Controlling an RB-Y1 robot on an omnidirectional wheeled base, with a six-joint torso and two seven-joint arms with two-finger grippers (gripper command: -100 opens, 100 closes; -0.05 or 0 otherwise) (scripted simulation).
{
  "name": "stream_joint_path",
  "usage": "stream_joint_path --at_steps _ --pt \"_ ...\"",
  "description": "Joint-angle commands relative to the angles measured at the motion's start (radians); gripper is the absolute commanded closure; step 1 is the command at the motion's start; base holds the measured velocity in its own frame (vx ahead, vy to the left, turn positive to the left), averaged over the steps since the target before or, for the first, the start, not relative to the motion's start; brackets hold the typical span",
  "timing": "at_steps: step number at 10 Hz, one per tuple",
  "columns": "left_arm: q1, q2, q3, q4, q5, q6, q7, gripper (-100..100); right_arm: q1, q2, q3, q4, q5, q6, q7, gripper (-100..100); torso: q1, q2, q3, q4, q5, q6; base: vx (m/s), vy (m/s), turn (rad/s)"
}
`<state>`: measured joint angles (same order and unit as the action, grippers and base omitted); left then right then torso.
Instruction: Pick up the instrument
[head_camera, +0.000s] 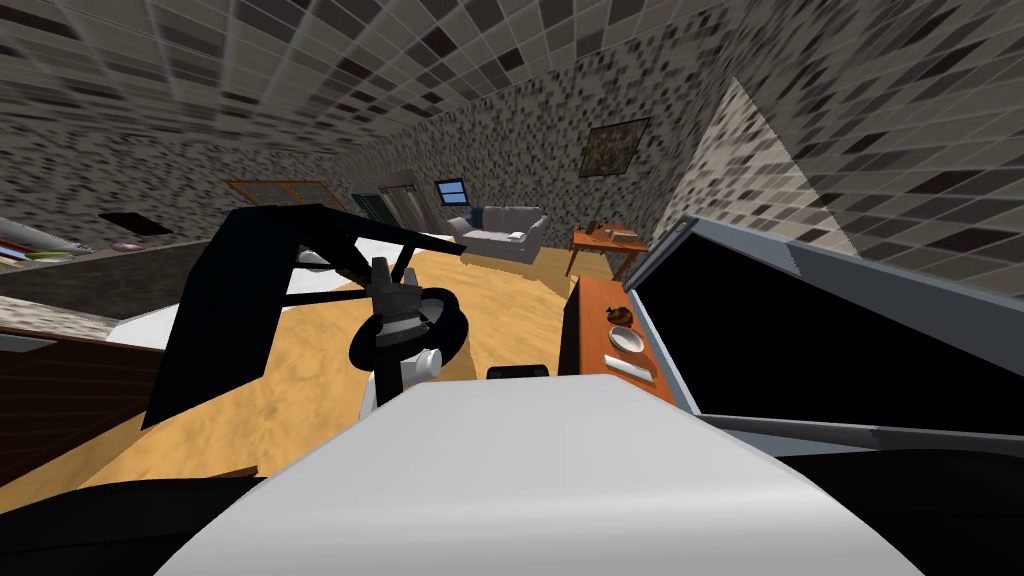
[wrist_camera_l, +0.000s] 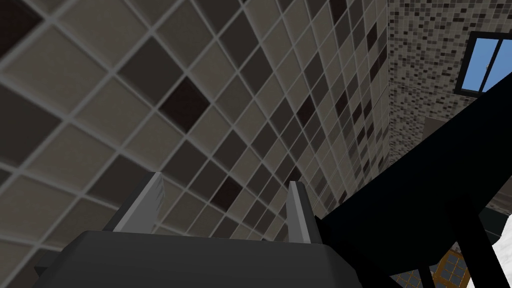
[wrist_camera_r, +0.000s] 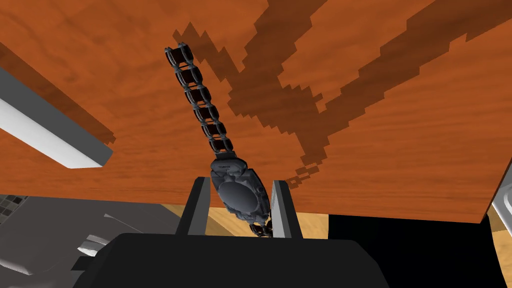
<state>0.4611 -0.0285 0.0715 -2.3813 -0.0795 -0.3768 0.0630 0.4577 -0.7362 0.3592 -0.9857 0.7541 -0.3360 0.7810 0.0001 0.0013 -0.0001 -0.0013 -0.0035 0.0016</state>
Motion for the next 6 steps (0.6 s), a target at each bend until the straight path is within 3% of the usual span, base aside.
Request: stream_joint_path --at_steps 1,2,4,5,6 --pt "0.000 0.000 0.000 0.000 0.000 0.000 0.000 0 0.000 0.000 0.000 0.000 0.000 0.000 0.000 0 0.000 0.000 0.000 0.000 0.000 0.000 0.000 0.000 0.000" --pt "0.000 0.000 0.000 0.000 0.000 0.000 0.000 0 0.024 -0.031 0.001 -0.030 -0.003 -0.012 -0.013 100 0.000 0.000 0.000 0.000 0.000 0.000 0.020 -0.004 -0.069" --pt "0.000 0.000 0.000 0.000 0.000 0.000 0.000 0 0.043 -0.063 -0.006 -0.052 -0.008 -0.028 -0.020 100 0.000 -0.001 -0.001 0.000 0.000 0.001 0.022 0.004 -0.074" --pt "0.000 0.000 0.000 0.000 0.000 0.000 0.000 0 0.035 -0.053 -0.004 -0.043 -0.007 -0.024 -0.017 100 0.000 -0.001 -0.001 0.000 0.000 0.001 0.006 0.001 -0.015" --pt "0.000 0.000 0.000 0.000 0.000 0.000 0.000 0 0.036 -0.056 -0.004 -0.045 -0.007 -0.025 -0.020 0 0.000 -0.001 0.000 0.000 0.000 0.000 0.000 0.000 0.000"
